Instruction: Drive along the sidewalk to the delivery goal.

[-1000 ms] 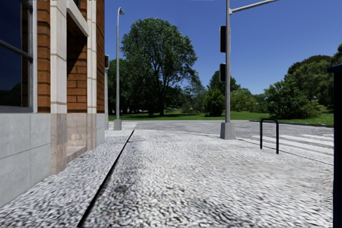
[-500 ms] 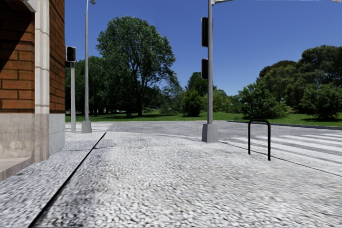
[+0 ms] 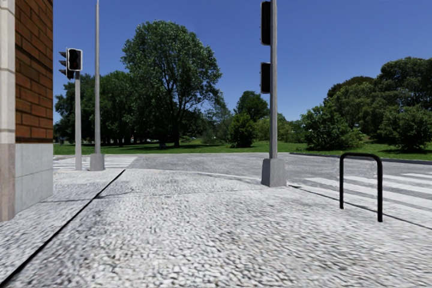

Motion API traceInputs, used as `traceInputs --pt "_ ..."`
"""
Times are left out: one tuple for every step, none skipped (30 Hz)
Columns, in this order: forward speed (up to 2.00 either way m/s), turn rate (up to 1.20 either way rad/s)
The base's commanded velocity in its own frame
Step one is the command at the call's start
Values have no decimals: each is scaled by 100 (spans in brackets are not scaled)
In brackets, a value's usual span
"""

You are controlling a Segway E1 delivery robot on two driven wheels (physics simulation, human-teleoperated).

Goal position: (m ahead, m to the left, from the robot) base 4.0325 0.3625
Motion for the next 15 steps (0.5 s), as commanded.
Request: traceInputs --pt "151 0" --pt "151 0" --pt "151 0" --pt "151 0" --pt "151 0" --pt "151 0" --pt "151 0" --pt "151 0" --pt "151 0" --pt "151 0" --pt "151 0" --pt "151 8" --pt "151 8" --pt "151 12" --pt "150 19"
